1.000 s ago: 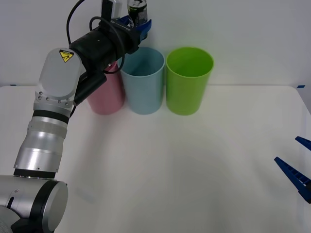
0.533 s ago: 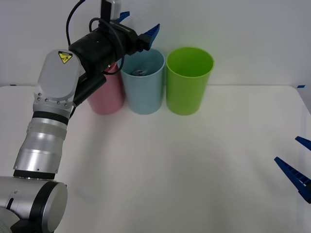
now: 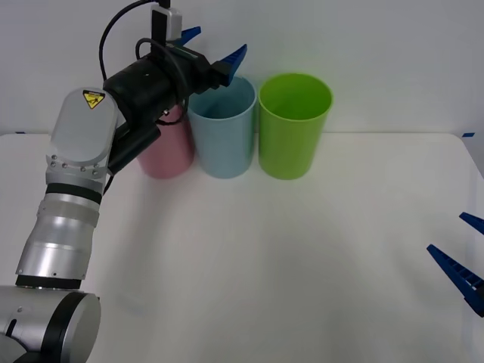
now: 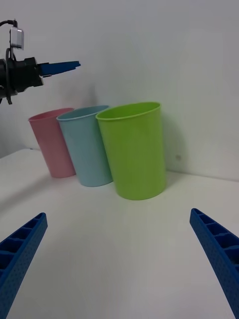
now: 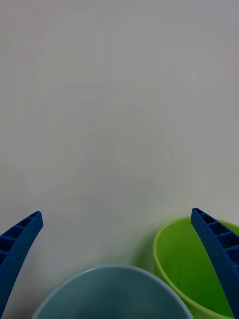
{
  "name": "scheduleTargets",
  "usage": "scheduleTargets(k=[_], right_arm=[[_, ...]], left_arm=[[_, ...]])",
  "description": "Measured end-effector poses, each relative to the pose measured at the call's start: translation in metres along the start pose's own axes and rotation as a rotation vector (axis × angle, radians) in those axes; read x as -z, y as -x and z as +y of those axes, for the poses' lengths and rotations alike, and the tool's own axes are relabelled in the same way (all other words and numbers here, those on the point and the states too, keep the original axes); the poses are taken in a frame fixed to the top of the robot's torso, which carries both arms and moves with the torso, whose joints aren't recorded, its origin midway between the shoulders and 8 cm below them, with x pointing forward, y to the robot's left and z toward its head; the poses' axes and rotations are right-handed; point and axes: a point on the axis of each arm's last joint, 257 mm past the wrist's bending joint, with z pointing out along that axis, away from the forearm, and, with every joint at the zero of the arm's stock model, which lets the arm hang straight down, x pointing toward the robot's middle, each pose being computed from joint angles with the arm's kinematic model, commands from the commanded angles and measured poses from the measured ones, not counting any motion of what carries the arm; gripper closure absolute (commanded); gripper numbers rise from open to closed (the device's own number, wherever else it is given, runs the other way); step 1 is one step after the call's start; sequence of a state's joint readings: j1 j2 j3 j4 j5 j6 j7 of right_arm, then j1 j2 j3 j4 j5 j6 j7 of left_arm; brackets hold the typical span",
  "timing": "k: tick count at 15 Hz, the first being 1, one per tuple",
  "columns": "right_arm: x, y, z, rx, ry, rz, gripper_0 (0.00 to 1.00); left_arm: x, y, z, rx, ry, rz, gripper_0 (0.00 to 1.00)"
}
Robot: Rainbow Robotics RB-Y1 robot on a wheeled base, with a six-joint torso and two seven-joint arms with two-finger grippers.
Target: Grasp the object on the table and drop it into the matching bin: aluminum can to the light blue bin, PET bottle to the pink bin.
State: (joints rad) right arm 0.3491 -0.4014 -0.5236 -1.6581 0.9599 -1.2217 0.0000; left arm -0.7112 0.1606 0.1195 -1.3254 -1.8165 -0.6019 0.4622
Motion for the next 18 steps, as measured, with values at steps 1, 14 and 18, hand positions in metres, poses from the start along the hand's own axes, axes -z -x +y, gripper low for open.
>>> scheduleTargets(k=[1, 14, 18], right_arm=[[0.0, 0.0, 0.0, 0.0, 0.0, 0.0, 0.0], [0.0, 0.0, 0.0, 0.0, 0.0, 0.0, 0.0], [0.0, 0.0, 0.0, 0.0, 0.0, 0.0, 0.0]], left_arm=[[0.005, -0.001, 0.001, 0.007, -0.001, -0.005, 0.0], [0.101, -0.018, 0.013, 0.095, -0.002, -0.055, 0.0], [0.139, -0.024, 0.022, 0.102, -0.007, -0.051, 0.0]])
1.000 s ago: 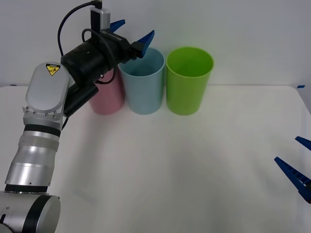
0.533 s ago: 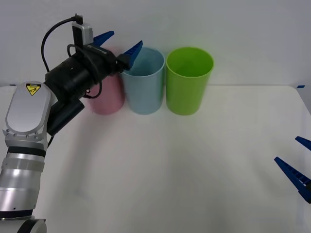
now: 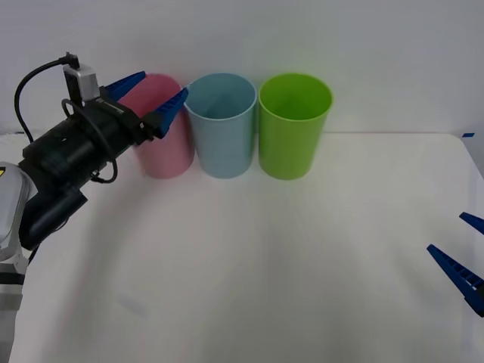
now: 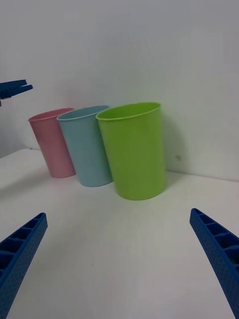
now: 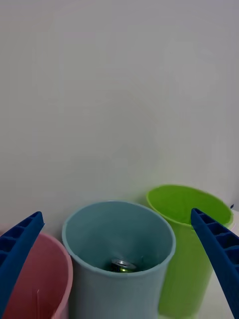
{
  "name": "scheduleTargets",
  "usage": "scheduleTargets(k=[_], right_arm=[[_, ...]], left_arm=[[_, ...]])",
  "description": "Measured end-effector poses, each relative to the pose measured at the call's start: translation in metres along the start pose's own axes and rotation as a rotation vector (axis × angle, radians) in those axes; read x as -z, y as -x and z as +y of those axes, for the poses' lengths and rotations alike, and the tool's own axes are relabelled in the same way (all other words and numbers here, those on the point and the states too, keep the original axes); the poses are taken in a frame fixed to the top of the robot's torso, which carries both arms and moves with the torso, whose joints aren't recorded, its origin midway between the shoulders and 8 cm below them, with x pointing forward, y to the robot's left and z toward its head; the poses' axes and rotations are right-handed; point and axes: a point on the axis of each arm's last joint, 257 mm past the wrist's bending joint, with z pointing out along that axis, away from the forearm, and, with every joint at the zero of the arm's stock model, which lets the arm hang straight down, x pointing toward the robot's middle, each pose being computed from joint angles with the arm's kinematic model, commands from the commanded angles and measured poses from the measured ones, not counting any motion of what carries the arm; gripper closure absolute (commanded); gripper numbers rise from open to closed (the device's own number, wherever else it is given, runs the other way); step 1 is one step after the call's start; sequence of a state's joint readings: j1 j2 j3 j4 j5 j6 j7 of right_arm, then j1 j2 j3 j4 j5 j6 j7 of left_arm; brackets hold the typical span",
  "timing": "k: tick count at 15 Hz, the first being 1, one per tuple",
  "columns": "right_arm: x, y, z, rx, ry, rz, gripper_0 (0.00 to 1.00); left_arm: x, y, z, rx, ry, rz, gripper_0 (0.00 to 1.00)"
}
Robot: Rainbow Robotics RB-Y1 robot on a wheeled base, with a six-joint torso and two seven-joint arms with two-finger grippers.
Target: Grasp the object on the table and drop it into the matching bin: aluminum can to the light blue bin, PET bottle to the pink bin.
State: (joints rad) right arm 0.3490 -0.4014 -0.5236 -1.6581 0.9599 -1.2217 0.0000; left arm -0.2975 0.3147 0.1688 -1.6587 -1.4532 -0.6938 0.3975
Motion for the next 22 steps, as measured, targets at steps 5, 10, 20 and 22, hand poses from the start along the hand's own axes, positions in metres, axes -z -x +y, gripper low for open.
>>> scheduleTargets(k=[5, 10, 20, 22], right_arm=[[0.0, 0.0, 0.0, 0.0, 0.0, 0.0, 0.0], [0.0, 0.0, 0.0, 0.0, 0.0, 0.0, 0.0], [0.0, 0.0, 0.0, 0.0, 0.0, 0.0, 0.0], [0.0, 0.0, 0.0, 0.0, 0.0, 0.0, 0.0]], left_arm=[[0.054, -0.007, 0.017, -0.037, -0.001, 0.037, 0.0], [0.114, -0.017, 0.029, -0.089, -0.013, 0.079, 0.0], [0.226, -0.033, 0.035, -0.166, 0.025, 0.167, 0.0], [0.252, -0.03, 0.038, -0.175, 0.024, 0.198, 0.0]])
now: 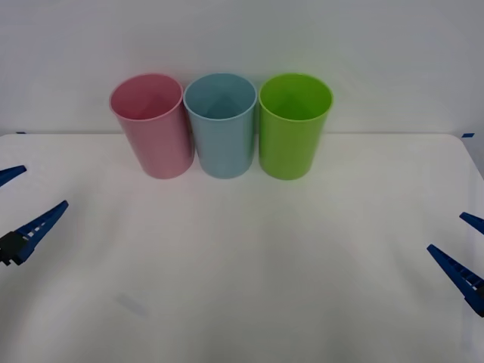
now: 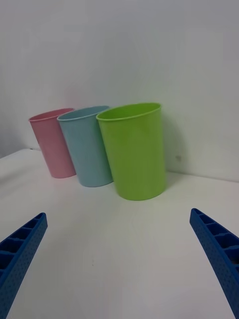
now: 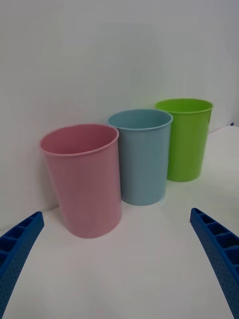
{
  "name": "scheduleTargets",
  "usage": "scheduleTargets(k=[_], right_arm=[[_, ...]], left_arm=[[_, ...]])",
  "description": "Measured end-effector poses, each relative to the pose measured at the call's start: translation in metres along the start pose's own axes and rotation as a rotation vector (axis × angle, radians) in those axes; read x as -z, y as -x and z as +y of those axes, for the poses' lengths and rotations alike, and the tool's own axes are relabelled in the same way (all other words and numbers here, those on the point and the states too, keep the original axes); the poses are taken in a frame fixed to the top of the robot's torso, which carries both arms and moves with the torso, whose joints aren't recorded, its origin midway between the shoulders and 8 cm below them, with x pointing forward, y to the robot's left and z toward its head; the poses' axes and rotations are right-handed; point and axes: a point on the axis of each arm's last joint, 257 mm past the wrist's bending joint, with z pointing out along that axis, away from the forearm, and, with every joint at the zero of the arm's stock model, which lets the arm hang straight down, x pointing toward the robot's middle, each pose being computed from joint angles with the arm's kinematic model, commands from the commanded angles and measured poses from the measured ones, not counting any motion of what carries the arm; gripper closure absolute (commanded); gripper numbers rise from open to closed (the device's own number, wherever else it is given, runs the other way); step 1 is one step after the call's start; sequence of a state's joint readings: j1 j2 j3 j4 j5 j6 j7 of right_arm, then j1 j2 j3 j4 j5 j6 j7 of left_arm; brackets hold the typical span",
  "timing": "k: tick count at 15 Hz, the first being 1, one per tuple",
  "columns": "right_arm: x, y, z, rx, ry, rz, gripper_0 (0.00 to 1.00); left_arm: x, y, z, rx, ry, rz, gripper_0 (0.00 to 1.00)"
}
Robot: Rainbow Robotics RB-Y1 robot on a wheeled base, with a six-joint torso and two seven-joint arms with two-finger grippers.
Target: Grasp the object on the table and drop it into the matching bin: aluminum can to the light blue bin, PET bottle to the pink bin.
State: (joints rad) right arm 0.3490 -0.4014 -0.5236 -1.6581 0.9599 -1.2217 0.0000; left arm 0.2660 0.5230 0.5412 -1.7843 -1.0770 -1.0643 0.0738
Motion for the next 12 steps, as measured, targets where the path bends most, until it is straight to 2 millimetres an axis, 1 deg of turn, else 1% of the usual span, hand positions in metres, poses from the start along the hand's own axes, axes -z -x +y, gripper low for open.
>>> scheduleTargets(k=[2, 6, 9, 12], right_arm=[[0.0, 0.0, 0.0, 0.0, 0.0, 0.0, 0.0], [0.0, 0.0, 0.0, 0.0, 0.0, 0.0, 0.0], [0.0, 0.0, 0.0, 0.0, 0.0, 0.0, 0.0], [0.0, 0.0, 0.0, 0.0, 0.0, 0.0, 0.0]], left_arm=[[0.022, -0.002, 0.0, -0.007, -0.007, 0.023, 0.0], [0.05, -0.014, -0.003, 0.013, 0.01, 0.061, 0.0], [0.063, -0.024, -0.008, 0.031, 0.011, 0.092, 0.0], [0.065, -0.031, -0.016, 0.058, -0.002, 0.102, 0.0]])
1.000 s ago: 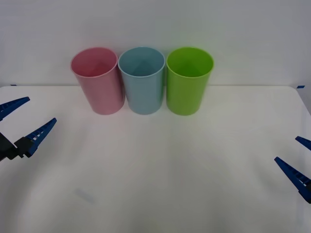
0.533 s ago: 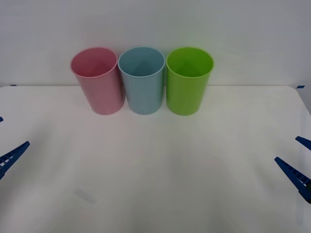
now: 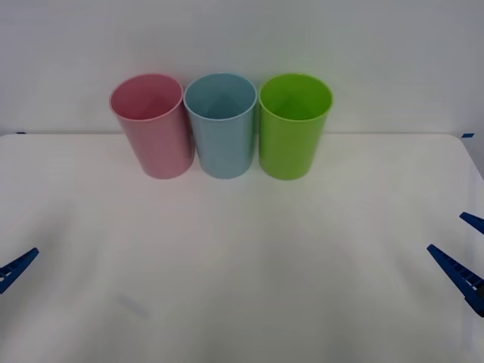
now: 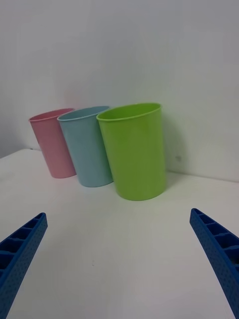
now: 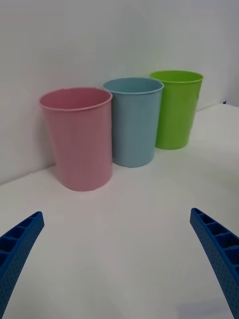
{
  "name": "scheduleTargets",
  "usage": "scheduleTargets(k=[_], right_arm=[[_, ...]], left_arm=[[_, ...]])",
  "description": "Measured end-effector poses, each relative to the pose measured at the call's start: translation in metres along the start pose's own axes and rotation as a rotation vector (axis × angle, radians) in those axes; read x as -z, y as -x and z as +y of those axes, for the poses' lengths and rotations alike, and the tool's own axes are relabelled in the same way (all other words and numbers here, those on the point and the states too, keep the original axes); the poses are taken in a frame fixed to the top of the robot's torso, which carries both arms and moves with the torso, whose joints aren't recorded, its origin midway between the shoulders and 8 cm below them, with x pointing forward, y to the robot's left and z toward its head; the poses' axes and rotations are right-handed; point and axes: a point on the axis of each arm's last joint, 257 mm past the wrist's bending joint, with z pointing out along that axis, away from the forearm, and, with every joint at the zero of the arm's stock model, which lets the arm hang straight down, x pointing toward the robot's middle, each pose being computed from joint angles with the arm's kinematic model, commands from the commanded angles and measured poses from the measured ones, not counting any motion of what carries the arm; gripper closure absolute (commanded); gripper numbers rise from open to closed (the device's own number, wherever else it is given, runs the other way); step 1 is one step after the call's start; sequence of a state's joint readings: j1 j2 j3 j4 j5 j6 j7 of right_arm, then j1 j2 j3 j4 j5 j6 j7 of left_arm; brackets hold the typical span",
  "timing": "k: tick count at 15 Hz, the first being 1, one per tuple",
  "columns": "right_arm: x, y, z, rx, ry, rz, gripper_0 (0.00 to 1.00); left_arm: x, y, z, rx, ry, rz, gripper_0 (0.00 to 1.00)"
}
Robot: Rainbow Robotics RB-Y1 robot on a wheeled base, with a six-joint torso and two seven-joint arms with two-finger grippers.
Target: Grasp the object on the table and drop it into the matching bin: aluminum can to the light blue bin, PET bottle to the pink bin.
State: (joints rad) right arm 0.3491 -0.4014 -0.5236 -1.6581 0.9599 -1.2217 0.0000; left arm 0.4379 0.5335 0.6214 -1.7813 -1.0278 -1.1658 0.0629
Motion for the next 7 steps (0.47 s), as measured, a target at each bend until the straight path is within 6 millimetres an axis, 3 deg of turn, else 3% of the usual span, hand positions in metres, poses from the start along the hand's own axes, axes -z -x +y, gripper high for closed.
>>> scheduleTargets(k=[7], right_arm=[[0.0, 0.0, 0.0, 0.0, 0.0, 0.0, 0.0]], left_arm=[[0.002, -0.017, -0.013, 0.039, -0.015, 0.029, 0.0]])
